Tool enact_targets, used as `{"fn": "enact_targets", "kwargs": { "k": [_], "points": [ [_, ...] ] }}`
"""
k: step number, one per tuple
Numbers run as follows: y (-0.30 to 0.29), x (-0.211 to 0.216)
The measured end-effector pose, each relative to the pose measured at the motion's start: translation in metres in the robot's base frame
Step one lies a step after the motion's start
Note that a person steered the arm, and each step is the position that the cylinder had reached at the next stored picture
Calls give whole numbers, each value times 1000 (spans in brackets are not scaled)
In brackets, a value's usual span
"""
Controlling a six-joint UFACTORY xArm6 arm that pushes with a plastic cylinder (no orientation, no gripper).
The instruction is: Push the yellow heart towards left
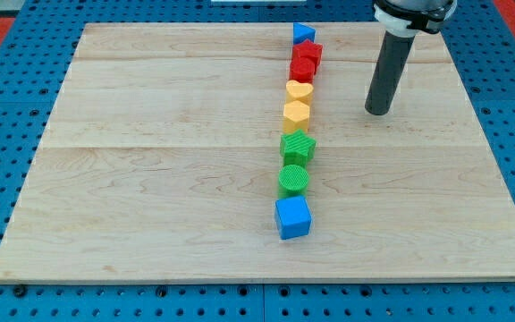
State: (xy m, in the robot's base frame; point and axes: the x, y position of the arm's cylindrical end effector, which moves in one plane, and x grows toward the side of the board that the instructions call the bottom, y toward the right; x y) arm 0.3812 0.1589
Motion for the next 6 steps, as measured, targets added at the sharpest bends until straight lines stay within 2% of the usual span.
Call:
{"fn": "enact_targets", "kwargs": {
  "k": [2, 3, 4, 5, 6],
  "points": [
    [14, 0],
    [1, 0],
    [-44, 0],
    [-53, -21],
    [-125, -26]
  ]
}}
